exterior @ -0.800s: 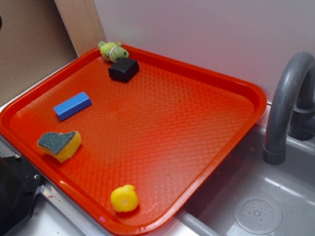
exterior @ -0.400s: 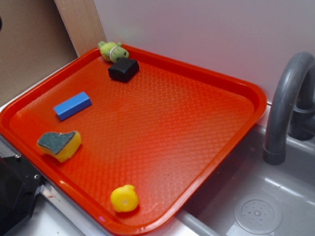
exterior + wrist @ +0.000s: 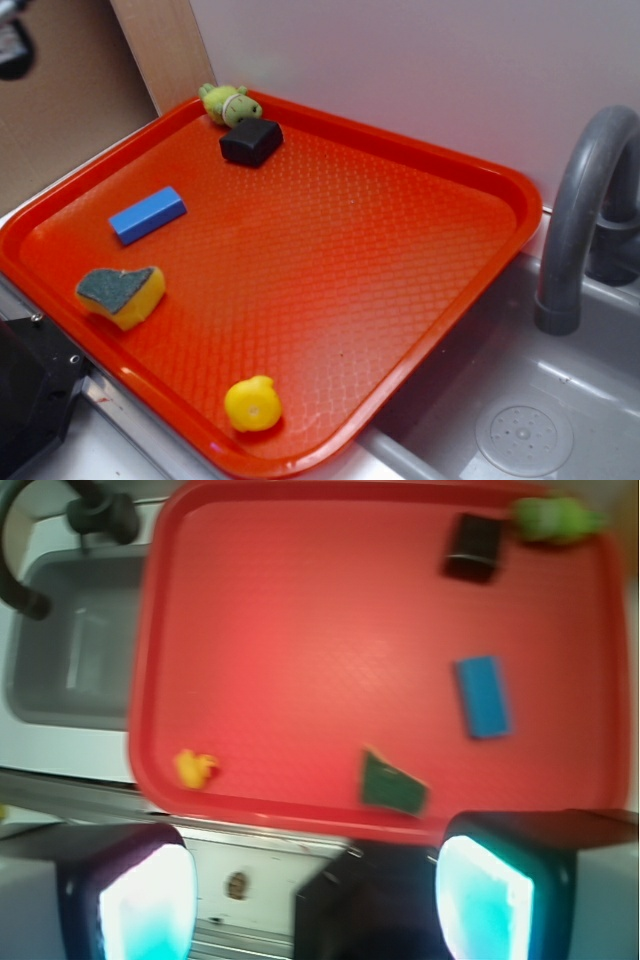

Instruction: Grab the yellow duck.

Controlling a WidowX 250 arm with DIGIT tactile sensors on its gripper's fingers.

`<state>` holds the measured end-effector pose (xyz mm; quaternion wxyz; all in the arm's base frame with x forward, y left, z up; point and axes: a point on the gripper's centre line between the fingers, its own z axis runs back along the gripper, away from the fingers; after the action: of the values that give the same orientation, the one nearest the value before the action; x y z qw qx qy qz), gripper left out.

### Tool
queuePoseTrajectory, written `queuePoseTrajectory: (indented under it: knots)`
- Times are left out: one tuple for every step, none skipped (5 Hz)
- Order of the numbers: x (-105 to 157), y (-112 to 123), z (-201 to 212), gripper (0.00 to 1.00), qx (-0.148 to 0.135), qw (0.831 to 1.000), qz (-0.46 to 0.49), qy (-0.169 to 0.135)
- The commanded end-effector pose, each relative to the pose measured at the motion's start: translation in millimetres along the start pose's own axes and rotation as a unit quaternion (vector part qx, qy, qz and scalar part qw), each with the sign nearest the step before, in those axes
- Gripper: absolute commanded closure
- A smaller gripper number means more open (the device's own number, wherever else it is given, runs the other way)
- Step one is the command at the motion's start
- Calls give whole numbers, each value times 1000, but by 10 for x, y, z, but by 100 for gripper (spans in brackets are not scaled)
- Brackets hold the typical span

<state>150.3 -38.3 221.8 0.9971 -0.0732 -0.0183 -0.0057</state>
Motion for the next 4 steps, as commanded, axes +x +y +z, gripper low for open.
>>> queuePoseTrajectory:
  knots:
    - [318, -490, -238, 0, -57, 994, -91, -1]
    - [198, -629, -564, 0, -65, 990, -115, 38]
    - [43, -715, -803, 0, -49, 988, -134, 63]
    - [-41, -732, -1121, 0, -33, 985, -143, 90]
